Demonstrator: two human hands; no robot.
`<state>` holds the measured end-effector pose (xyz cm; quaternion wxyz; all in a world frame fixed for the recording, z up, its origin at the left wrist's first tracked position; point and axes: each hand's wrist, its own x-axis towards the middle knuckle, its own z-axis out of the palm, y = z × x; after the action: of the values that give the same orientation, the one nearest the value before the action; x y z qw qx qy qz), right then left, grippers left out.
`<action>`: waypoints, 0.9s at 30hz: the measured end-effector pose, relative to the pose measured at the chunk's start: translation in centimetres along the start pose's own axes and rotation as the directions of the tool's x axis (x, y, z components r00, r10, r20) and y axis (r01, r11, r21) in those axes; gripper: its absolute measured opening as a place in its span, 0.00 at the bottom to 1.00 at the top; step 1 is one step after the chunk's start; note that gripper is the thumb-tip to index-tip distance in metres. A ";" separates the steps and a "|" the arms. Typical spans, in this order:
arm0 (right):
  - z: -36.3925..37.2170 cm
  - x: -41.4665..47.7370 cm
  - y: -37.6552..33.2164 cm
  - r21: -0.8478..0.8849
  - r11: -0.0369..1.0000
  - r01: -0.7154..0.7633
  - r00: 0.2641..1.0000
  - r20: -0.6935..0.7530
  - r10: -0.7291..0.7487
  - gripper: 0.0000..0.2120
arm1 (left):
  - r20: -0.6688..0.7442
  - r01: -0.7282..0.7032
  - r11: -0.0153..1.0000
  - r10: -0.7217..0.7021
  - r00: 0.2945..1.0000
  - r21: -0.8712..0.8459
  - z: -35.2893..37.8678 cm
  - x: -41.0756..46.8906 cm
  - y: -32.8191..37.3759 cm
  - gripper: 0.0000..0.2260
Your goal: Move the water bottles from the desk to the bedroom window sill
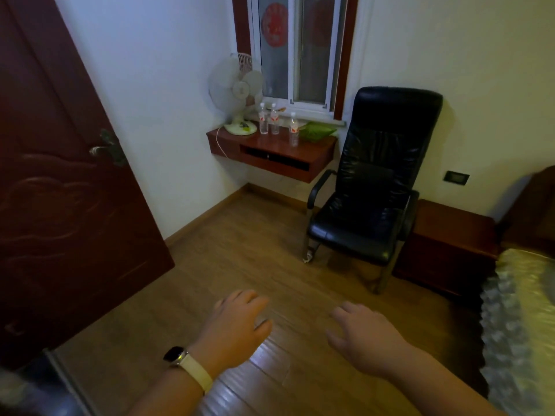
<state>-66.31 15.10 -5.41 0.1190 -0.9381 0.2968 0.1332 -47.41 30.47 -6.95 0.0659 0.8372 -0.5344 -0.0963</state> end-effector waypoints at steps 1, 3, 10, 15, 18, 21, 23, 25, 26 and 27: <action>-1.0 1.9 0.1 -0.008 1.000 -0.012 1.000 0.011 0.012 0.21 | 0.002 0.003 1.000 -0.003 1.000 -0.012 -0.6 2.0 -0.9 0.38; -3.2 5.3 0.3 -0.009 1.000 -0.030 1.000 -0.005 0.030 0.21 | -0.004 0.001 1.000 -0.001 1.000 -0.028 -2.0 5.8 -2.4 0.38; -9.2 13.6 1.5 0.077 0.994 -0.078 0.977 -0.195 0.092 0.23 | -0.053 -0.071 0.997 0.071 0.996 -0.012 -7.0 17.9 -5.9 0.39; -11.1 20.0 3.3 0.121 0.989 -0.085 0.967 -0.227 0.111 0.23 | -0.055 -0.095 0.995 0.094 0.994 -0.004 -7.5 24.2 -7.6 0.22; -11.2 24.4 4.6 0.138 0.987 -0.079 0.971 -0.213 0.107 0.24 | -0.033 -0.071 0.997 0.071 0.997 -0.019 -7.0 27.7 -8.8 0.22; -11.4 29.2 6.2 0.145 0.988 -0.047 0.985 -0.159 0.070 0.25 | -0.015 -0.033 0.999 0.033 0.999 -0.009 -6.5 31.8 -9.8 0.23; -12.0 33.0 7.7 0.156 0.987 -0.032 0.988 -0.147 0.055 0.24 | -0.013 -0.011 1.000 0.010 1.000 -0.003 -6.5 35.1 -10.5 0.23; -12.7 37.1 9.2 0.147 0.989 -0.010 0.989 -0.147 0.032 0.24 | -0.011 0.010 1.000 -0.010 1.000 0.007 -6.9 38.6 -10.8 0.23; -13.3 39.1 10.0 0.143 0.990 0.001 0.989 -0.144 0.019 0.24 | -0.010 0.022 1.000 -0.022 1.000 0.011 -7.0 40.4 -10.9 0.24; -13.9 41.2 10.7 0.142 0.990 0.011 0.991 -0.136 0.009 0.24 | -0.010 0.037 0.999 -0.037 0.999 0.010 -7.3 42.2 -11.0 0.24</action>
<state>-37.69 -19.27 -7.13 0.1652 -0.9343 0.3125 0.0474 -18.68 -3.15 -6.05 0.0624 0.8476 -0.5191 -0.0908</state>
